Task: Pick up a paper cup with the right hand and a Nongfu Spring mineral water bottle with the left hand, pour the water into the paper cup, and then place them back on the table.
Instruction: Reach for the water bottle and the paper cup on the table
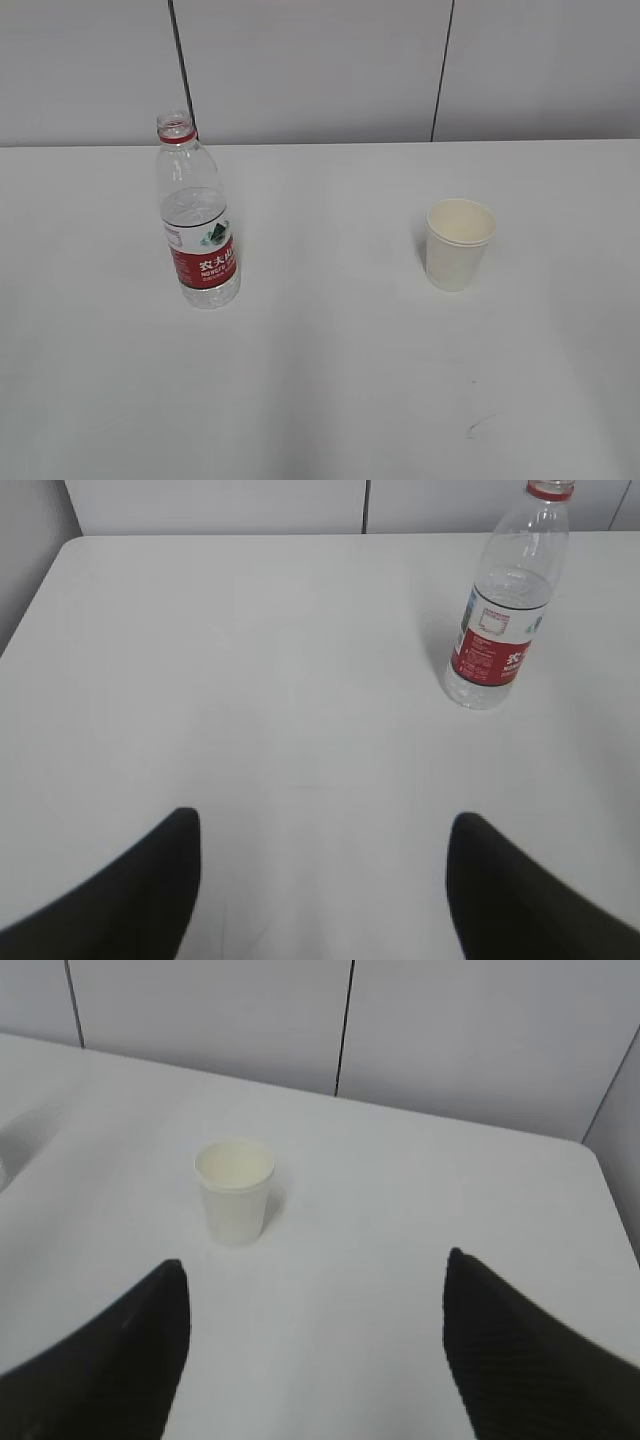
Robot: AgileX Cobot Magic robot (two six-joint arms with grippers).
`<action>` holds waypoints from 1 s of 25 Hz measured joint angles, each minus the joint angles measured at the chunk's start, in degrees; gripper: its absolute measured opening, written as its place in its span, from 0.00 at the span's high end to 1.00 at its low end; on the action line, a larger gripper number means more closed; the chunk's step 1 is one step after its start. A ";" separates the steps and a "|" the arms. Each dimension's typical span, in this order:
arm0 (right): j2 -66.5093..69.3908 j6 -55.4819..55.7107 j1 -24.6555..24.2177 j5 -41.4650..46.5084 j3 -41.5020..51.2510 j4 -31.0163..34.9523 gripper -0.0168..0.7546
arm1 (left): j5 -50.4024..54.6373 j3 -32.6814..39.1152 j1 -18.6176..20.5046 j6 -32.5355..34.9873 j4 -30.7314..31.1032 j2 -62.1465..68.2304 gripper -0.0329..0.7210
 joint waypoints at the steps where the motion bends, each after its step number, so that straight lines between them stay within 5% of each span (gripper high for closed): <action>1: 2.36 0.00 0.00 -3.25 0.00 0.00 0.22 | 0.00 0.00 0.00 0.00 0.00 0.00 0.34; 14: 32.65 0.00 0.00 -32.91 0.39 0.00 0.22 | 0.00 0.00 0.00 0.00 0.00 0.00 0.34; 25: 58.67 0.00 0.00 -76.40 11.93 1.88 0.22 | 0.00 0.00 0.00 0.00 0.00 0.00 0.34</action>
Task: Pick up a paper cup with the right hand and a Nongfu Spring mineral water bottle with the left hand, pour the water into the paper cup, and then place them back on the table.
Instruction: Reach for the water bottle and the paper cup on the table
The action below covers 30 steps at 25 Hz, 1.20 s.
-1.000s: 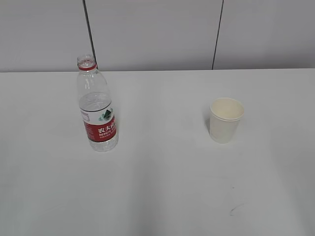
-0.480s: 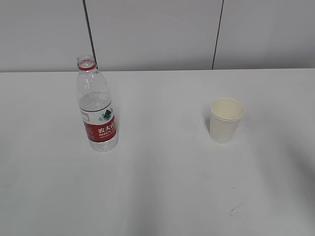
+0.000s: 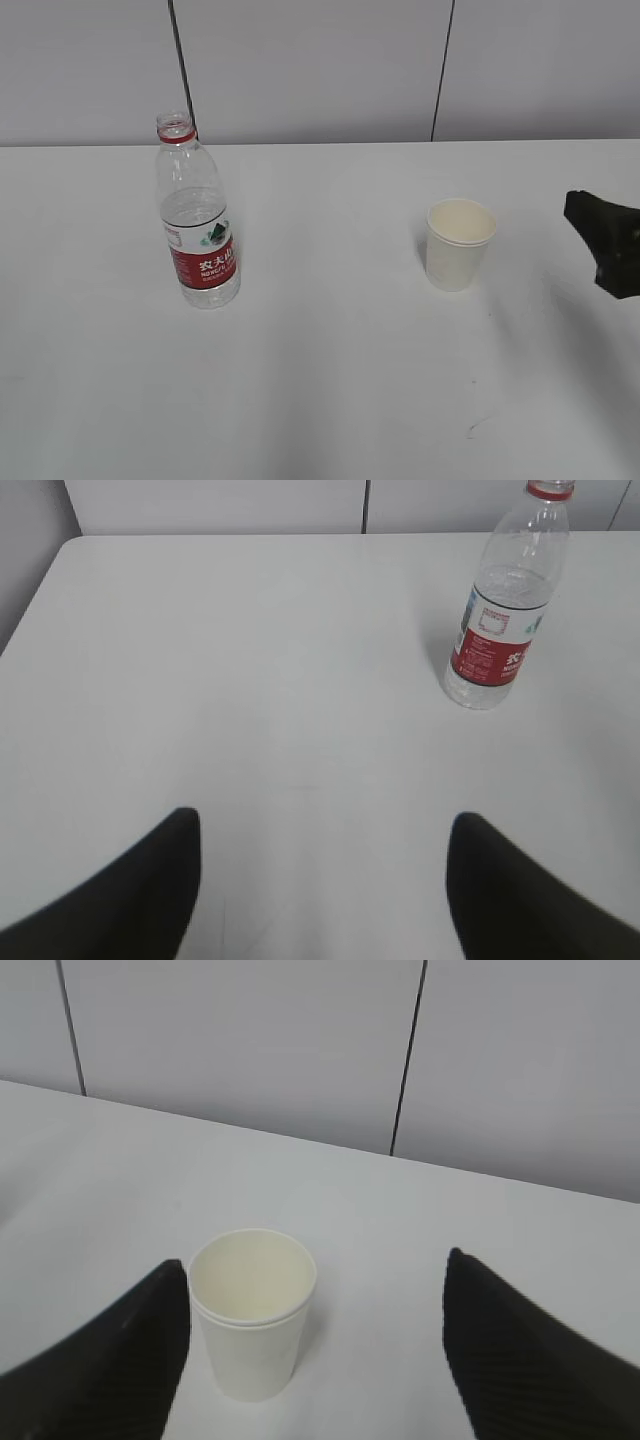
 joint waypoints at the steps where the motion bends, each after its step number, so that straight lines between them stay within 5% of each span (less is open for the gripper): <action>1: 2.12 0.00 0.00 -3.75 0.43 0.13 0.22 | 0.00 0.00 0.00 0.00 0.00 0.00 0.34; 10: 20.14 0.14 0.00 -28.67 1.35 0.26 0.22 | 0.00 0.00 0.00 0.00 0.00 0.00 0.34; 22: 24.92 1.07 0.00 -30.69 2.00 0.26 0.22 | -1.02 -0.72 0.00 0.00 0.18 0.00 0.34; 30: 24.92 1.07 0.00 -30.79 2.00 0.26 0.22 | -27.17 -5.22 0.00 0.00 -0.19 7.21 0.34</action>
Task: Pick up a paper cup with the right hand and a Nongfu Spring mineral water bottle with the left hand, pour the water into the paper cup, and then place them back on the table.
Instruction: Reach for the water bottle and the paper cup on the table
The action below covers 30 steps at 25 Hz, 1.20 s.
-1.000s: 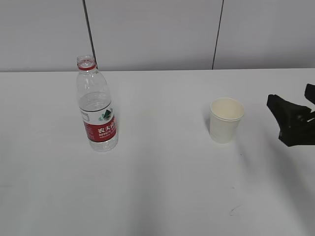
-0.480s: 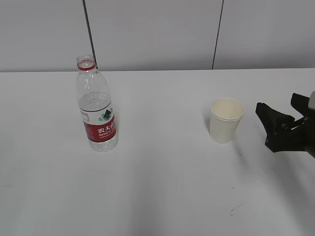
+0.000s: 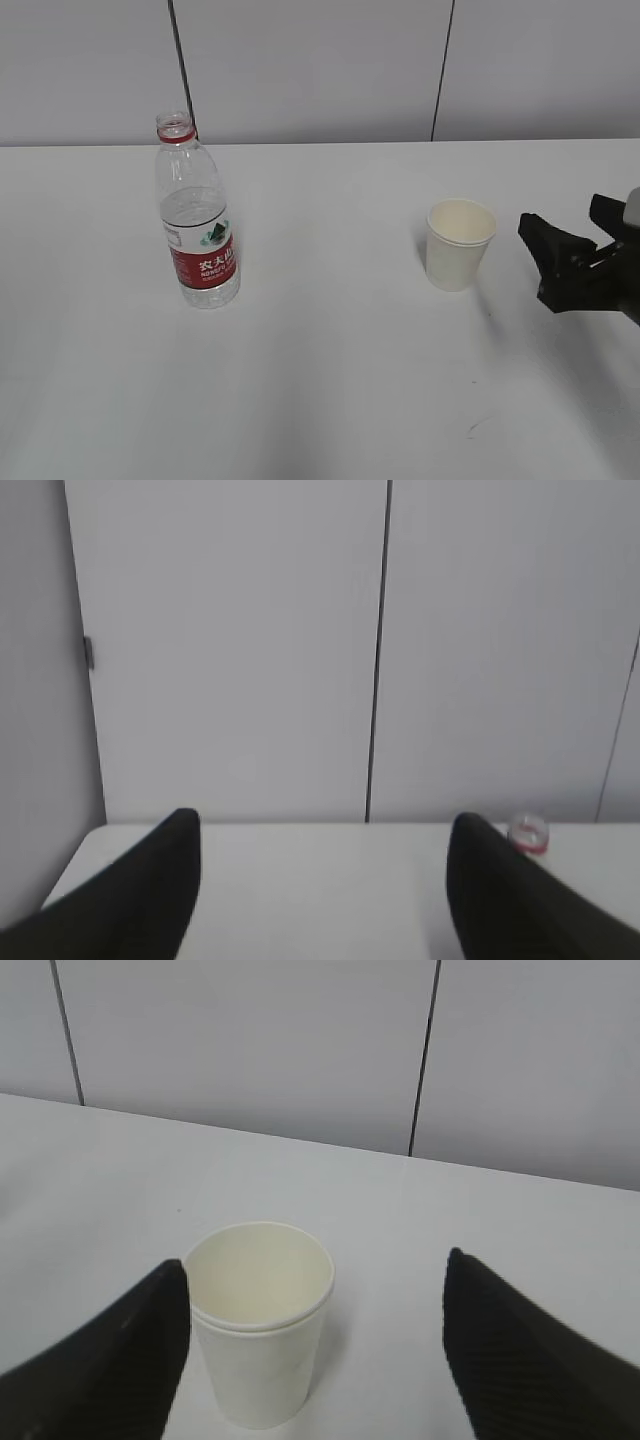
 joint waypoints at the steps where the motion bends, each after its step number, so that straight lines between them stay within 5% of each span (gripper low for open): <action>1: 0.00 0.00 0.00 0.00 0.00 0.00 0.22 | -3.70 0.00 0.00 0.10 -0.49 2.30 0.34; 11: 0.00 0.09 0.00 0.00 0.00 0.00 0.22 | -30.40 3.84 -1.07 3.00 -1.24 24.32 0.34; 25: 0.00 0.09 0.00 0.00 0.00 0.00 0.22 | -51.47 20.10 -17.87 1.22 -0.95 38.17 0.34; 30: 0.00 0.09 0.00 0.00 0.00 0.00 0.22 | -53.99 21.01 -21.59 1.05 4.30 43.04 0.34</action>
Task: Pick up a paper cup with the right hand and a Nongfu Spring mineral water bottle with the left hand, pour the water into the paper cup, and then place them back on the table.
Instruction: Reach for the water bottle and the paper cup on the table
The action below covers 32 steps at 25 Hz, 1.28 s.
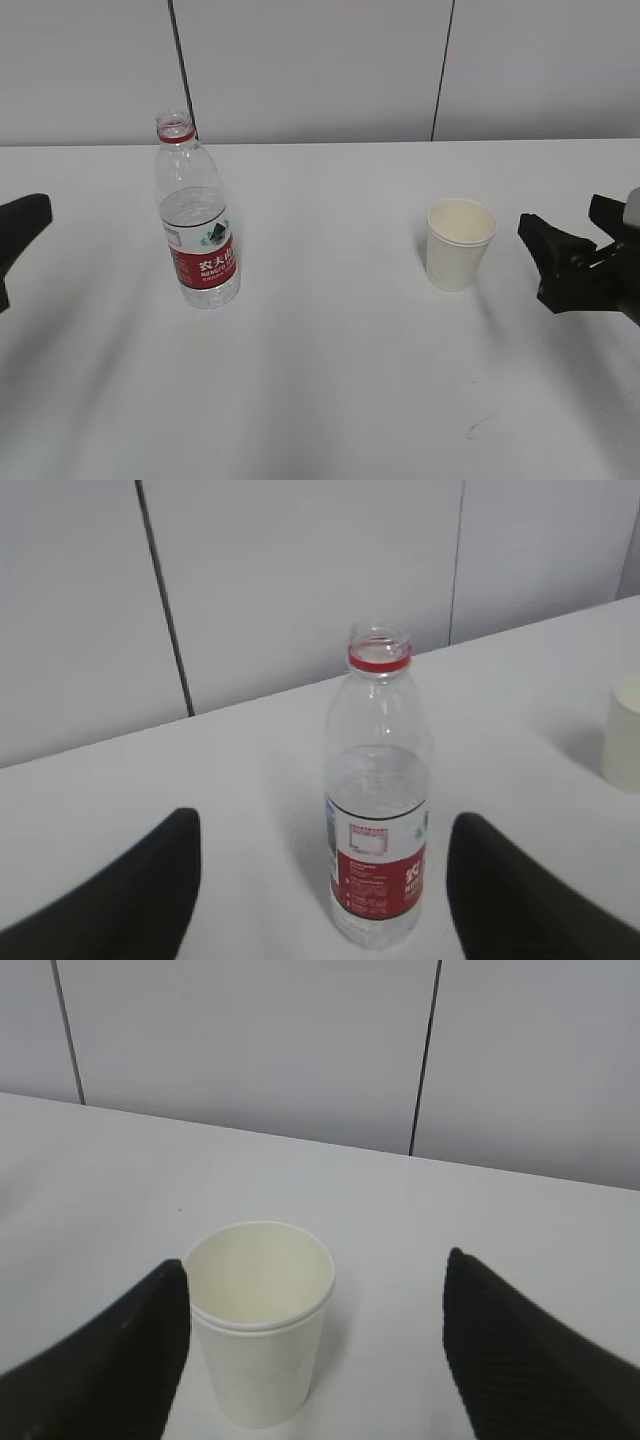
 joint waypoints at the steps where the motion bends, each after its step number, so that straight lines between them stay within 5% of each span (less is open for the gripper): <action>1: 0.00 0.00 0.00 0.00 0.00 0.00 0.22 | -1.10 0.04 -0.34 0.00 0.86 1.03 0.34; 23: 0.00 0.00 0.00 0.00 0.00 0.00 0.22 | -35.39 2.52 -0.68 -6.17 8.26 32.25 0.34; 32: 0.59 0.00 0.00 -0.24 0.00 0.00 0.22 | -41.03 2.52 -0.68 -6.27 7.56 38.24 0.32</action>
